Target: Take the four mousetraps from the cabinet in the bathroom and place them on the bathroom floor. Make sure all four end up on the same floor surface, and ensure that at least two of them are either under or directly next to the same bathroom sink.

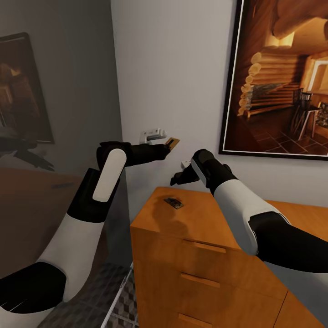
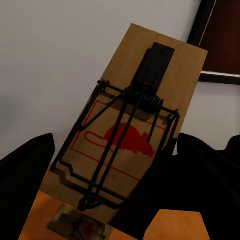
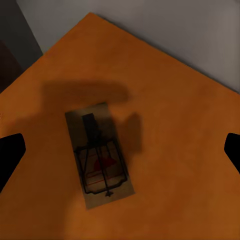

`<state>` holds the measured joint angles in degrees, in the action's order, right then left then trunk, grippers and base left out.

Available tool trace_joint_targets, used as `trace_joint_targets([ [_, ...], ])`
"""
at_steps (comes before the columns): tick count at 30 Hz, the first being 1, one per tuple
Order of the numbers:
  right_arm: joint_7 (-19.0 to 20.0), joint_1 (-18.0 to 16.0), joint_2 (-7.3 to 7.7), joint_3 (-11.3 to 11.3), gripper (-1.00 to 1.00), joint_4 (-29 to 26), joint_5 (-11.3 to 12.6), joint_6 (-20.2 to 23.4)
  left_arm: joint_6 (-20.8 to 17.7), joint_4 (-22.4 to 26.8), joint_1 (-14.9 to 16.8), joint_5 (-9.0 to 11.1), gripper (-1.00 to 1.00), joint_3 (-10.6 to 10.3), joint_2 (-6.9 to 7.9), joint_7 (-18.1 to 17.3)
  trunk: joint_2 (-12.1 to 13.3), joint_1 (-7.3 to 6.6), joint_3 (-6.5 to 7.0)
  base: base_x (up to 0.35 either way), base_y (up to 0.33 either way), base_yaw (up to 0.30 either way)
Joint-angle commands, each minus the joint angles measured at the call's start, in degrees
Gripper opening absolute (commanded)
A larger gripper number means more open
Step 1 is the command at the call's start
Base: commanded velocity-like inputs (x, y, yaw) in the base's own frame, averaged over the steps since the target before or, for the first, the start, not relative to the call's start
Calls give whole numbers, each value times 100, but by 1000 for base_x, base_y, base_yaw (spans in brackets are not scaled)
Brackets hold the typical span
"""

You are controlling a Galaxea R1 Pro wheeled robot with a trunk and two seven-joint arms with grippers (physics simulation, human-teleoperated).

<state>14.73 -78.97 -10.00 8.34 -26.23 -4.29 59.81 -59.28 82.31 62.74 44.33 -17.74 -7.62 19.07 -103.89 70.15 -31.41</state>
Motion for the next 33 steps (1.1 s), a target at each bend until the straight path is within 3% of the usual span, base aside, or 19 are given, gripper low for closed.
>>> trace_joint_targets([
  [1,38,-4,0,9,100,-5,-46,19,-13,4,5,58,-100,-2,-1,63,-3,0,-7,10,0,0],
  [12,39,-4,0,10,100,-5,-46,19,-13,-9,6,50,-100,-2,3,71,-3,0,-7,134,0,0],
  [27,49,1,0,10,100,85,-33,19,-8,-5,7,49,-100,-1,2,70,-3,0,-7,11,0,0],
  [33,43,4,0,16,100,366,-29,19,-9,-5,8,55,-100,-1,-2,64,-3,0,-7,0,0,0],
])
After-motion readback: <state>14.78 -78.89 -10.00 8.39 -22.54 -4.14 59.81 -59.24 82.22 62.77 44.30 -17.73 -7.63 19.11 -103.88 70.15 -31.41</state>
